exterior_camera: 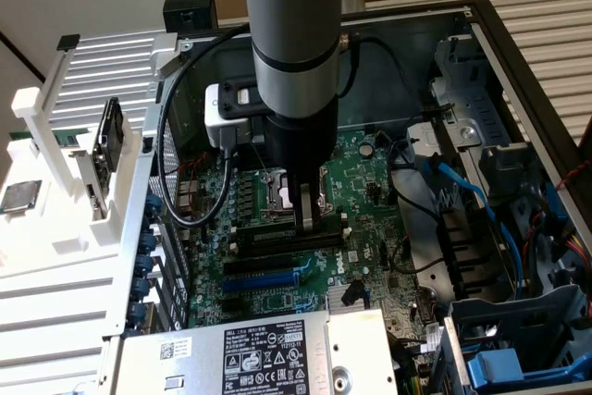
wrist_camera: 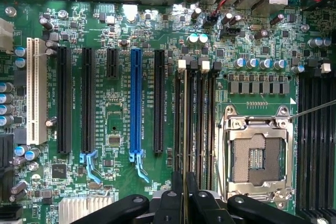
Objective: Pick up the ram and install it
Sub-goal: 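Insert the ram into the slot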
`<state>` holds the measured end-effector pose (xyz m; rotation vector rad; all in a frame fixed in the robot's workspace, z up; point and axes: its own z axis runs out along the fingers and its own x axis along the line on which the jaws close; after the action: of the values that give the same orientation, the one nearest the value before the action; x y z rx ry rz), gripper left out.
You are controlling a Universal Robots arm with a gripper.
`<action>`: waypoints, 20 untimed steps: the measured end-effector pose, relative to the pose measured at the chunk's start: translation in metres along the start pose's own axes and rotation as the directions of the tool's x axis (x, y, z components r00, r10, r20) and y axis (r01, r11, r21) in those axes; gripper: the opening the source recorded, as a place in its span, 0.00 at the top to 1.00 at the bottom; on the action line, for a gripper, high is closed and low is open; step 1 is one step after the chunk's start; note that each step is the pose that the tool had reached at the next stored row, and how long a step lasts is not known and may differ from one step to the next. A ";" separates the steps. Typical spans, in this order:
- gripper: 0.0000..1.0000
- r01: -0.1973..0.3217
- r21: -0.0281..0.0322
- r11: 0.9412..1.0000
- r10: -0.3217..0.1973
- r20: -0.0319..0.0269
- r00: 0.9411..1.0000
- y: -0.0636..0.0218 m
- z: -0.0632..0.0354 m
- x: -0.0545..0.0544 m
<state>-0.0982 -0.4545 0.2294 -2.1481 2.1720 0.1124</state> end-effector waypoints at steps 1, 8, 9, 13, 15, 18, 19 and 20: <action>0.86 0.000 0.000 1.000 0.000 0.000 1.000 0.0000 0.0001 0.000; 0.86 0.000 0.000 1.000 0.000 0.000 1.000 0.0002 0.0018 0.000; 0.86 0.000 0.000 1.000 0.000 0.000 1.000 0.0004 0.0019 0.000; 0.86 0.000 0.000 1.000 0.000 0.000 1.000 0.0005 0.0035 0.000; 0.86 0.000 0.000 1.000 0.000 0.000 1.000 0.0005 0.0038 0.000; 0.86 0.000 0.000 1.000 0.000 0.000 1.000 0.0005 0.0038 0.000; 0.86 0.000 0.000 1.000 0.000 0.000 1.000 0.0005 0.0039 0.000; 0.86 0.000 0.000 1.000 0.000 0.000 1.000 0.0005 0.0041 0.000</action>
<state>-0.0987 -0.4540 0.2253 -2.1482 2.1722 0.1124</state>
